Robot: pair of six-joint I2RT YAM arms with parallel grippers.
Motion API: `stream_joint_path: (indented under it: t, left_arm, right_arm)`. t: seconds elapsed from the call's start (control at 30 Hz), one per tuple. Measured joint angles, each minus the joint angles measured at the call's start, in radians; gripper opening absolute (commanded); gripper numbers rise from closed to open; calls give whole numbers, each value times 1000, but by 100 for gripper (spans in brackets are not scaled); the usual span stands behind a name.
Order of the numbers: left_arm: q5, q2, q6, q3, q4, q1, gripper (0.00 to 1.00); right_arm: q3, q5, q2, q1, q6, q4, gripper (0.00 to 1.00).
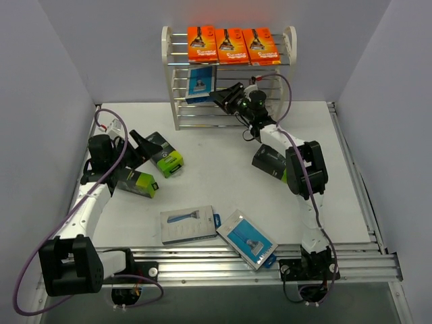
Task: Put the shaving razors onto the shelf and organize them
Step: Place the shaving razor onto shelf
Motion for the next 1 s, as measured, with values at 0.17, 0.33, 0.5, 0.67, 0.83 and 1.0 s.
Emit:
stream_joint_path:
  t: [0.17,0.33,0.5,0.67,0.83,1.0]
  left_arm:
    - [19,11,-9,0,18,3,86]
    - [30,15,-23,0,37,5,86]
    - [48,25,-31,0,60,6,86]
    - [63,30,-40,0,74,10,86]
    - [75,36,-51,0,80,12,86]
    - [78,40,-55,0,84,12,86]
  right_arm:
    - [61,-6,43,-6,-1,-11,0]
    - [121,-8,77,-6,-10,-29,0]
    - [182,-8,112,-7,-17,-50,0]
    - [232,-12,143,-7,-16,-62,0]
    - [248,-16,152,-7,-16,-69,11]
    - [248,-19,152,-7,-16,-70,33]
